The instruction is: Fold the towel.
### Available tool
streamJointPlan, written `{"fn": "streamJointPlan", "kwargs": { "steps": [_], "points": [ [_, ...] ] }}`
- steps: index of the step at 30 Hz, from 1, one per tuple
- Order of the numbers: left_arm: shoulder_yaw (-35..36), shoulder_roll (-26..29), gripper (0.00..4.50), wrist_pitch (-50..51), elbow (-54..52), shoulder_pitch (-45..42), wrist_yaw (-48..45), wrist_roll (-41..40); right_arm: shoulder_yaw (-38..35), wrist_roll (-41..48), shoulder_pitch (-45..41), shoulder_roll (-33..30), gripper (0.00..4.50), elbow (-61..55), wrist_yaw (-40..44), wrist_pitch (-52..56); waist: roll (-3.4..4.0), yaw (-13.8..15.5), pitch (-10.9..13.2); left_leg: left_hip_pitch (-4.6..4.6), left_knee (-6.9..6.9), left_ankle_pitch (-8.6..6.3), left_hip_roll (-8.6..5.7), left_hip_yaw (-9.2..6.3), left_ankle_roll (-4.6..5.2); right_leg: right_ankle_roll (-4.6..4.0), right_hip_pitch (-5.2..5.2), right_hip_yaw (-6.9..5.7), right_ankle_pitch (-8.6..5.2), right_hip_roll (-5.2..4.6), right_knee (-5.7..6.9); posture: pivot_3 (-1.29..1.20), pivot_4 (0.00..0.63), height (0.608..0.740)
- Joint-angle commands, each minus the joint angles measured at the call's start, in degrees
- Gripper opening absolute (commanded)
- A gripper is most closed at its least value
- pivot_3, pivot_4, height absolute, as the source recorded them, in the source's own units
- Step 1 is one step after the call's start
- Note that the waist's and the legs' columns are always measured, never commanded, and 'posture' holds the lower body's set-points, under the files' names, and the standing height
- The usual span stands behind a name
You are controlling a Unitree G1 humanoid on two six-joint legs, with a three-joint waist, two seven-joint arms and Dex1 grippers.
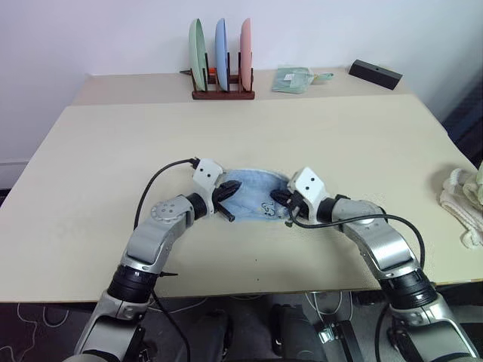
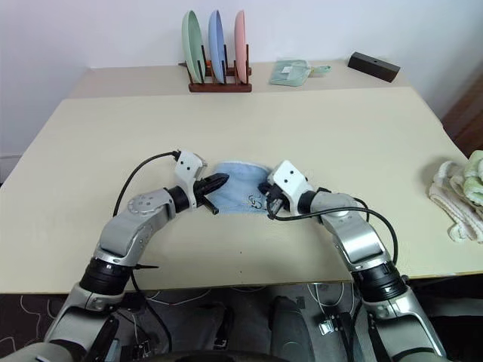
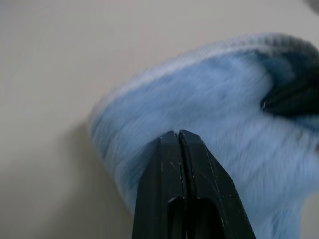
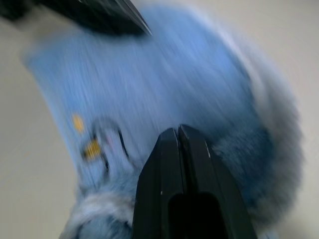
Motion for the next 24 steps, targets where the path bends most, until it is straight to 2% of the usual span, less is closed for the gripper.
{"fn": "streamJointPlan", "kwargs": {
  "steps": [1, 13, 17, 20, 23, 24],
  "points": [
    [1.2, -0.3, 0.0, -2.0, -0.4, 0.3, -0.6, 0.4, -2.6, -0.4, -0.2, -0.5, 0.02, 1.1, -0.7, -1.8, 0.0, 0.0, 0.0, 0.0, 0.0, 0.0, 0.0, 0.0, 0.0, 0.0, 0.0, 0.0, 0.0, 0.0, 0.0, 0.0, 0.15, 0.74],
    [1.5, -2.6, 0.0, -6.1, 5.9, 2.4, -2.0, 1.2, -1.6, -1.2, 1.7, 2.6, 0.02, 6.4, -0.4, -6.0, 0.02, 0.0, 0.0, 0.05, 0.0, 0.0, 0.01, 0.01, 0.0, 0.0, 0.04, 0.0, 0.0, 0.0, 0.01, 0.0, 0.15, 0.74],
    [4.2, -3.2, 0.0, -6.9, 3.5, 3.9, -1.6, -0.5, -4.6, 0.5, 1.7, 1.6, 0.02, 4.7, 0.4, -7.9, 0.01, 0.0, 0.0, 0.06, 0.0, 0.0, 0.01, 0.01, 0.0, 0.0, 0.04, 0.0, 0.0, 0.0, 0.01, 0.0, 0.15, 0.74],
    [8.5, -4.4, 0.0, -7.0, -0.1, 4.2, -0.8, -4.0, -9.3, 6.4, 0.4, 0.9, 0.02, 1.8, 3.0, -4.6, 0.01, 0.0, 0.0, 0.02, 0.0, 0.0, 0.01, 0.01, 0.0, 0.0, 0.02, 0.0, 0.0, -0.01, 0.01, 0.0, 0.15, 0.74],
    [12.5, -2.5, 0.0, -7.2, -4.9, 4.2, -0.8, -5.8, -15.2, 16.1, -1.1, -1.8, 0.83, -2.2, 6.4, 5.3, 0.0, 0.0, 0.0, 0.0, 0.01, -0.01, 0.01, -0.01, 0.02, 0.0, 0.02, 0.0, 0.0, -0.02, 0.01, 0.0, 0.15, 0.74],
    [13.9, -0.6, 0.0, -7.3, -6.4, 4.5, -1.5, -5.8, -17.8, 20.6, -1.7, -2.5, 1.28, -3.0, 6.7, 10.7, 0.01, 0.0, 0.0, 0.0, 0.01, -0.02, 0.01, -0.01, 0.03, 0.0, 0.02, 0.0, 0.0, -0.02, 0.0, 0.0, 0.15, 0.74]
  ]
}}
